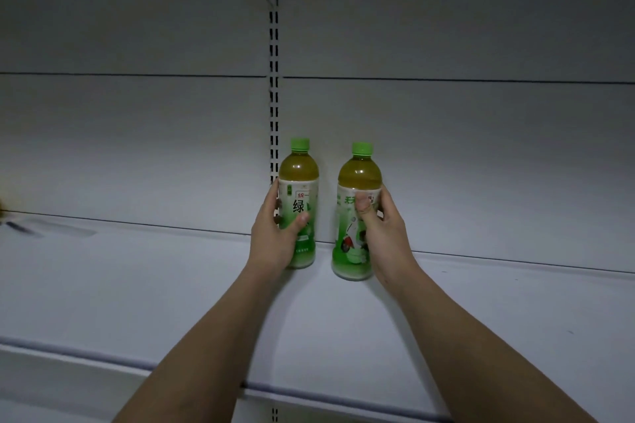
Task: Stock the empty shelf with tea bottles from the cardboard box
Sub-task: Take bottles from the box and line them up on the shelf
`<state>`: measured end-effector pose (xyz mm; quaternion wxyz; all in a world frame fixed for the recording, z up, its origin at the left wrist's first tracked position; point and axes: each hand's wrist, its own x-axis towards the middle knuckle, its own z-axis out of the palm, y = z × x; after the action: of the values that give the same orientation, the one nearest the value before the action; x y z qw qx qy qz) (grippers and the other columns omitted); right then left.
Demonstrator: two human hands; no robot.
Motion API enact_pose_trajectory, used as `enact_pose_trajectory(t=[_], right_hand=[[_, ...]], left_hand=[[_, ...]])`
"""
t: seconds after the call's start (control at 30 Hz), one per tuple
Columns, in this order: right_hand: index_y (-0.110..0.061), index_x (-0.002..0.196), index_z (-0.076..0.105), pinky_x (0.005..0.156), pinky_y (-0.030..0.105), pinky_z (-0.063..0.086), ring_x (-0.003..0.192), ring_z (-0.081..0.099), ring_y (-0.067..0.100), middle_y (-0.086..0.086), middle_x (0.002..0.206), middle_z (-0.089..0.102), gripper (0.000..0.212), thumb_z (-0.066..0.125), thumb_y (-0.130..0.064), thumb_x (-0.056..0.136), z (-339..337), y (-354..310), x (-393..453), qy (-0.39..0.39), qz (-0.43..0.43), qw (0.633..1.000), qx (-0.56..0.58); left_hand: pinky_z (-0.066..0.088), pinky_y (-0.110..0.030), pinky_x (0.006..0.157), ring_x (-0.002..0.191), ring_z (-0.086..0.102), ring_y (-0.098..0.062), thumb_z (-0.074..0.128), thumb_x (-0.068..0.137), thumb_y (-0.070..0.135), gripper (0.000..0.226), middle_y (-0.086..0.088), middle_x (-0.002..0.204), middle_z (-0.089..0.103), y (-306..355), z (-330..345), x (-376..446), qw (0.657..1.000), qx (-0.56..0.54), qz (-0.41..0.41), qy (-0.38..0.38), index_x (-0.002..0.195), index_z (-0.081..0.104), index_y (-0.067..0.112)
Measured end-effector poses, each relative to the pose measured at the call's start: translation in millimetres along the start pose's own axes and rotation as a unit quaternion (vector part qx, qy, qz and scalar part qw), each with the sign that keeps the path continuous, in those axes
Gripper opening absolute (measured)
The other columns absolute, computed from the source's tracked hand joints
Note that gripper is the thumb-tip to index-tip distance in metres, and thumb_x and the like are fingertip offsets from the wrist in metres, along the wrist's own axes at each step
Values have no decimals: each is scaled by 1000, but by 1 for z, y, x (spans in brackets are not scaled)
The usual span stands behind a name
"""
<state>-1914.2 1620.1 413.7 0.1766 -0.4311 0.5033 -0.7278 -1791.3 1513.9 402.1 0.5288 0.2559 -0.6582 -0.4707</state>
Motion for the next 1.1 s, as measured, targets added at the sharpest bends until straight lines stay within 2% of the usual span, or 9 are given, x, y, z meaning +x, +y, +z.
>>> enact_pose_trajectory(t=[0.17,0.27,0.33,0.5,0.57,0.7,0.77,0.93,1.1], right_hand=[[-43,134,44,73,15,54,108,60,1,-19,118,60,50,64,-30,90,-3,8,10,3,-2,998,-55],[-37,138,37,96,37,51,118,53,15,-6,127,50,69,74,-20,82,-16,12,8,-5,-1,977,-215],[-30,134,41,97,44,52,115,57,21,-5,117,54,65,76,-20,81,-18,15,3,-9,27,971,-236],[-28,118,49,86,35,56,98,63,16,-16,97,56,47,77,-22,81,-10,20,4,15,9,970,-242],[-25,121,50,85,32,56,96,63,12,-15,99,57,50,77,-21,80,-8,24,5,18,4,969,-246],[-26,132,44,63,4,49,86,56,-6,-23,97,53,65,76,-5,78,-8,30,7,-18,13,967,-253],[-26,133,42,60,1,46,84,53,-9,-24,97,51,68,75,-2,78,-9,33,9,-22,15,966,-259],[-26,133,42,71,6,47,92,56,-3,-18,103,53,68,75,-1,78,-7,37,12,-19,18,966,-257],[-17,138,37,93,30,52,117,58,19,4,130,55,64,69,-6,84,-4,30,-2,-1,45,964,-262]], left_hand=[[42,-45,106,122,46,-19,70,84,15,87,4,128,40,-19,-4,2,995,102,18,-12,149,18,41],[38,-49,107,124,41,-27,78,77,17,104,-6,128,36,-23,-11,2,977,209,3,-31,150,9,43],[40,-49,105,122,42,-27,79,75,15,107,-8,126,40,-22,-12,0,975,219,4,-40,150,7,42],[46,-45,101,120,49,-22,79,75,10,102,-5,129,47,-22,-11,0,976,216,17,-12,151,16,35],[48,-45,100,119,51,-22,78,75,8,99,-4,131,49,-23,-11,0,978,207,13,-6,150,19,34],[49,-46,98,118,54,-22,77,75,5,97,-3,132,51,-24,-10,0,981,194,12,-5,149,22,34],[50,-47,98,117,54,-23,77,74,5,97,-2,131,50,-24,-10,1,982,190,8,-4,148,22,35],[50,-46,98,118,52,-21,78,72,12,96,-1,128,47,-29,-10,4,983,185,8,-4,147,22,36],[47,-43,94,119,47,-24,70,79,38,83,-4,127,47,-19,-10,-11,956,292,2,36,146,22,32]])
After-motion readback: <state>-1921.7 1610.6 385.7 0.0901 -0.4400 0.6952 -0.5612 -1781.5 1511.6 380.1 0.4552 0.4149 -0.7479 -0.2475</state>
